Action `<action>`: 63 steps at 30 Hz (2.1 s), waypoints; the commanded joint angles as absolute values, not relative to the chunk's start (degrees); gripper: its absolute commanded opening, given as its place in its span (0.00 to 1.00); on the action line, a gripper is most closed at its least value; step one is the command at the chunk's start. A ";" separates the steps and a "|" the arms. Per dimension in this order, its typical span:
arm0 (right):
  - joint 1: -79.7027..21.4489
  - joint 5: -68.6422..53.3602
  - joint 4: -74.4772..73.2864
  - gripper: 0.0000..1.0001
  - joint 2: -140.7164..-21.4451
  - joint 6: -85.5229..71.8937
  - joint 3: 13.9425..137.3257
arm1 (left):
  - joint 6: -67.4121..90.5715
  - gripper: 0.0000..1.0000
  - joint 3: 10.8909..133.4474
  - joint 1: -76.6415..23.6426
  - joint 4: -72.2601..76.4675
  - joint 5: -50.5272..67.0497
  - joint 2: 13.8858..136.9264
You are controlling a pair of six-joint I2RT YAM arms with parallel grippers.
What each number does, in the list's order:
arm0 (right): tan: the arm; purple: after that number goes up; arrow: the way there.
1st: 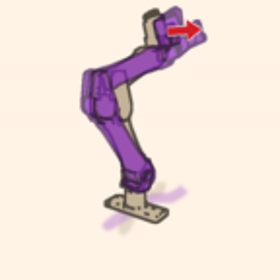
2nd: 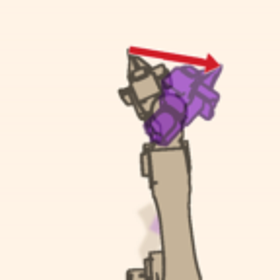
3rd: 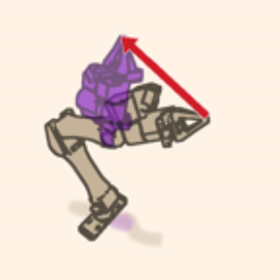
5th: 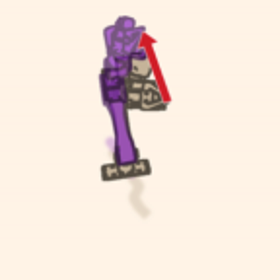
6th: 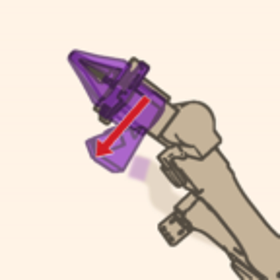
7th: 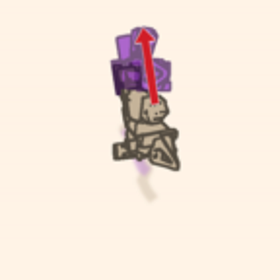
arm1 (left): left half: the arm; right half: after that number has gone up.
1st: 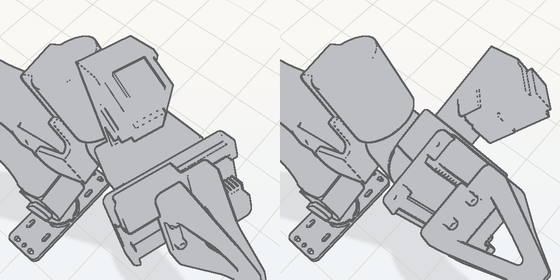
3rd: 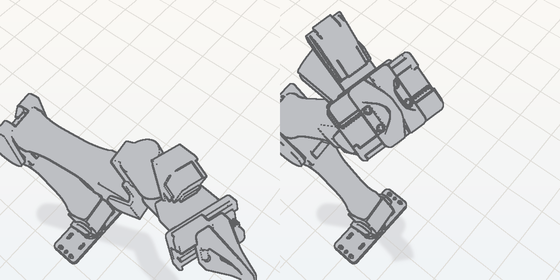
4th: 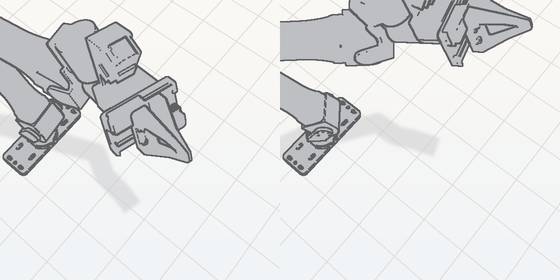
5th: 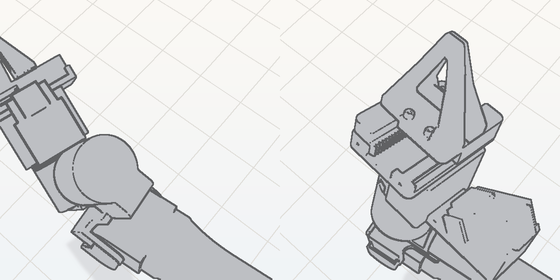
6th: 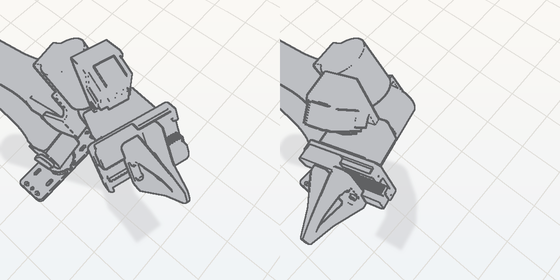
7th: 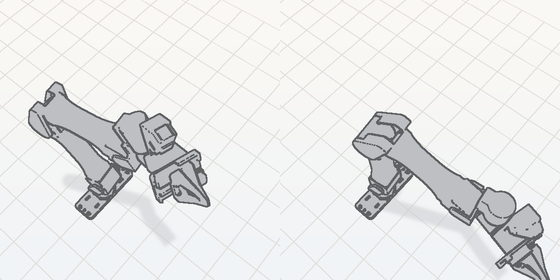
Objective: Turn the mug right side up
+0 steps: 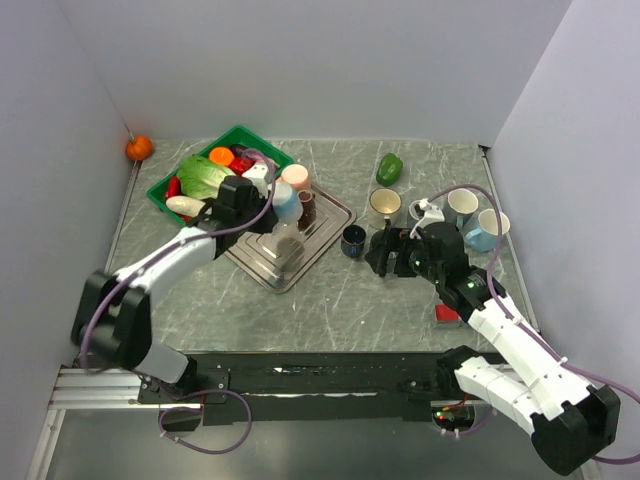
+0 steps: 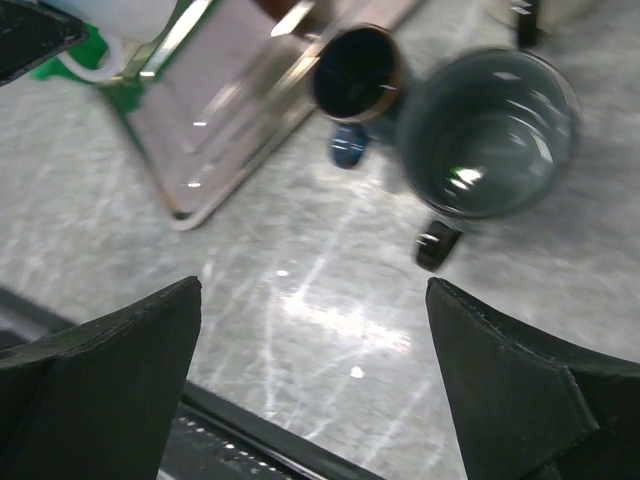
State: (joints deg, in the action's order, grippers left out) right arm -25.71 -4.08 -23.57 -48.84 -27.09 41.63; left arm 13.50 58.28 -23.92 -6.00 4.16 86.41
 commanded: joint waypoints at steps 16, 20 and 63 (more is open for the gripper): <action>-28.83 -35.95 20.03 1.00 -39.29 -37.52 37.62 | 46.92 0.01 49.49 -37.79 31.98 14.24 57.57; -29.27 -35.77 25.39 1.00 -40.60 -41.73 37.70 | 51.67 0.01 47.20 -39.81 40.24 13.89 57.30; -33.13 -35.33 30.41 0.33 -52.47 -51.15 48.08 | 52.03 0.01 45.44 -50.45 53.97 11.16 59.85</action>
State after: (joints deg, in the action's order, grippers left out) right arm -32.60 -34.59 28.69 -52.16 -51.62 44.80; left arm 52.58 41.82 -49.89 47.35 8.56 60.45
